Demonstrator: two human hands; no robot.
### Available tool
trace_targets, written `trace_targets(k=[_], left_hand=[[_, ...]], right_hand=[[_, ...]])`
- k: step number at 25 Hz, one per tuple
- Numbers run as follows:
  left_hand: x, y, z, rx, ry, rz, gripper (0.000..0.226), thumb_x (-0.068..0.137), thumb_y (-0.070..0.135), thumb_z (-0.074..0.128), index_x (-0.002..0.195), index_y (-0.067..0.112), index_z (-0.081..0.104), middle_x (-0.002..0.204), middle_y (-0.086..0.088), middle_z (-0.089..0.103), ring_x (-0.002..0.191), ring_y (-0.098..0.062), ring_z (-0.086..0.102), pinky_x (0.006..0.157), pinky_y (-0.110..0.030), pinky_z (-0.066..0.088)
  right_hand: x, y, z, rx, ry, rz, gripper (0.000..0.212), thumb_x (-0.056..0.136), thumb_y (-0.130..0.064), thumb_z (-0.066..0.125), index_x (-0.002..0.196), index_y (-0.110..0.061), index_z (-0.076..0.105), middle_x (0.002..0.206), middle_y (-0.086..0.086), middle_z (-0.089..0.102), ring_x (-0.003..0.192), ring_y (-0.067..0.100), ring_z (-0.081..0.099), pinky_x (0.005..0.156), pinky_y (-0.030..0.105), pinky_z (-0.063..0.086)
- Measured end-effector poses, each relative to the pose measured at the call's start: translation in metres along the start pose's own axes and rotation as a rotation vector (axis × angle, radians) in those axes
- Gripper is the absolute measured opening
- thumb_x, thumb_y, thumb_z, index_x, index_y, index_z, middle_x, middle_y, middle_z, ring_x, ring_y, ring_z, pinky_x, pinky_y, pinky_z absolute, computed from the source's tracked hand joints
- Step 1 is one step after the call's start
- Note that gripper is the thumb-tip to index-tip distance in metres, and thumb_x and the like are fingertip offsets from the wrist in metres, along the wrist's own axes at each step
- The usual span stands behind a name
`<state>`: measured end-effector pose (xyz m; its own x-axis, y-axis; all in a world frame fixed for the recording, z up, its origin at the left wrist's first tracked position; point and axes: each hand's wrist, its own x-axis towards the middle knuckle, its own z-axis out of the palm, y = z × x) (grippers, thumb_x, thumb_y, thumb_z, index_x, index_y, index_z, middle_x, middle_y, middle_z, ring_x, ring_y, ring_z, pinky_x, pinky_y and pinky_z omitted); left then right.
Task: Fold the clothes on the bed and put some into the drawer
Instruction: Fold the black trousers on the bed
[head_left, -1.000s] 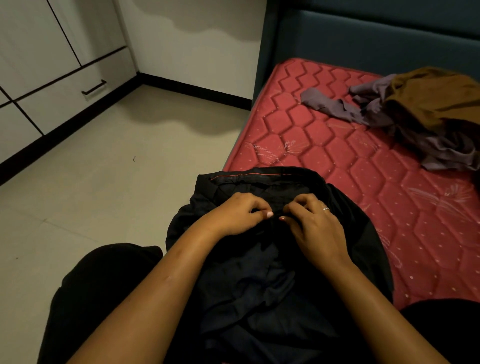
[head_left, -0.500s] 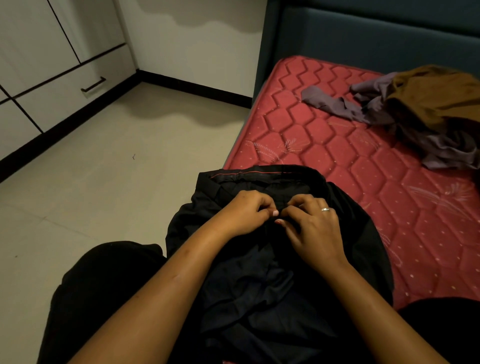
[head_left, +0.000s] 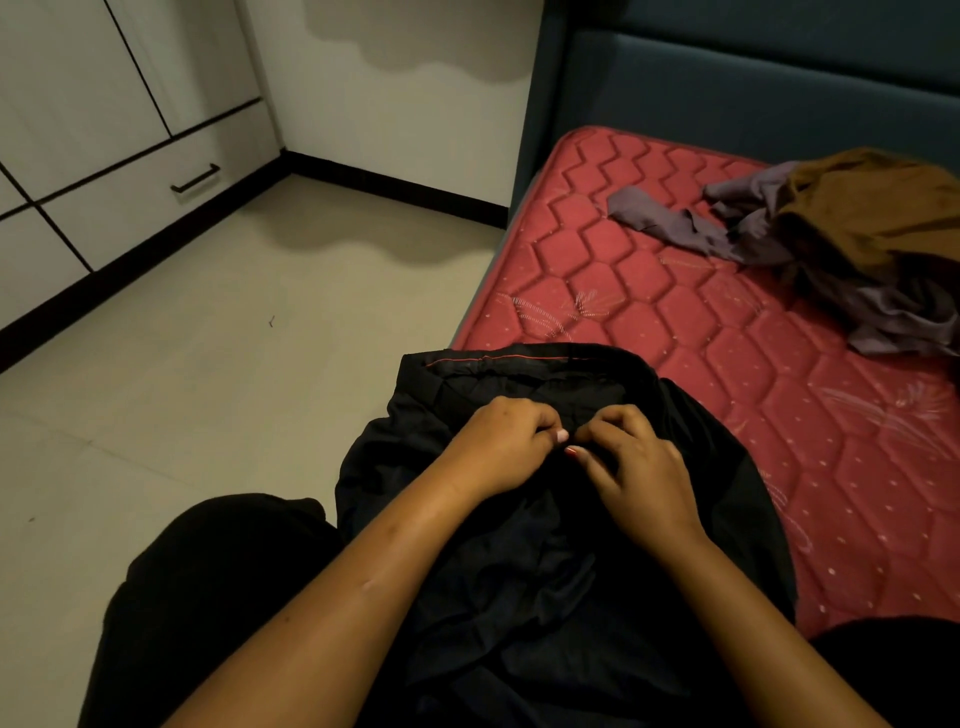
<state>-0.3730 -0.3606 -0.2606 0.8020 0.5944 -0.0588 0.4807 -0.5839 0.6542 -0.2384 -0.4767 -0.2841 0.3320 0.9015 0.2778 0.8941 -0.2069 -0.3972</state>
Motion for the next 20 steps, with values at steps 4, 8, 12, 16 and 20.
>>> trace_targets(k=[4, 8, 12, 16, 20], left_hand=[[-0.001, 0.0, 0.0, -0.007, 0.03, 0.021, 0.019, 0.095, 0.028, 0.054, 0.093, 0.018, 0.07, 0.095, -0.002, 0.07, 0.093, -0.022, 0.062, 0.078, -0.032, 0.044], [0.001, -0.002, 0.001, -0.045, 0.086, -0.012, 0.018, 0.093, 0.028, 0.057, 0.095, 0.019, 0.072, 0.096, -0.002, 0.071, 0.094, -0.021, 0.062, 0.081, -0.032, 0.046], [0.001, -0.003, 0.003, -0.112, 0.086, -0.042, 0.016, 0.092, 0.026, 0.061, 0.094, 0.017, 0.074, 0.091, -0.002, 0.072, 0.09, -0.02, 0.064, 0.079, -0.03, 0.046], [0.003, -0.004, 0.006, -0.168, 0.132, -0.059, 0.015, 0.09, 0.023, 0.062, 0.093, 0.016, 0.075, 0.088, -0.002, 0.073, 0.086, -0.018, 0.064, 0.08, -0.033, 0.05], [0.002, -0.004, 0.011, -0.174, 0.179, -0.038, 0.014, 0.091, 0.025, 0.062, 0.092, 0.019, 0.074, 0.09, 0.002, 0.073, 0.084, -0.014, 0.064, 0.081, -0.032, 0.051]], right_hand=[[0.005, 0.005, -0.007, 0.005, -0.016, -0.009, 0.013, 0.085, -0.029, 0.07, 0.092, -0.019, 0.068, 0.104, -0.008, 0.056, 0.087, 0.014, 0.061, 0.073, 0.03, 0.039], [0.005, 0.003, -0.008, 0.047, -0.095, -0.063, 0.014, 0.086, -0.033, 0.069, 0.093, -0.021, 0.067, 0.11, -0.011, 0.053, 0.093, 0.009, 0.059, 0.078, 0.03, 0.038], [0.002, 0.004, -0.002, -0.081, -0.003, -0.153, 0.033, 0.08, -0.053, 0.06, 0.095, -0.025, 0.069, 0.121, -0.009, 0.057, 0.105, 0.011, 0.054, 0.083, 0.031, 0.034], [0.0, 0.0, 0.003, -0.171, 0.192, -0.264, 0.023, 0.075, -0.039, 0.065, 0.087, -0.02, 0.069, 0.106, -0.005, 0.064, 0.096, 0.017, 0.055, 0.081, 0.034, 0.037], [0.0, 0.0, 0.002, -0.153, 0.144, -0.263, 0.022, 0.085, -0.039, 0.052, 0.088, -0.025, 0.067, 0.077, -0.009, 0.062, 0.076, 0.015, 0.057, 0.075, 0.032, 0.031]])
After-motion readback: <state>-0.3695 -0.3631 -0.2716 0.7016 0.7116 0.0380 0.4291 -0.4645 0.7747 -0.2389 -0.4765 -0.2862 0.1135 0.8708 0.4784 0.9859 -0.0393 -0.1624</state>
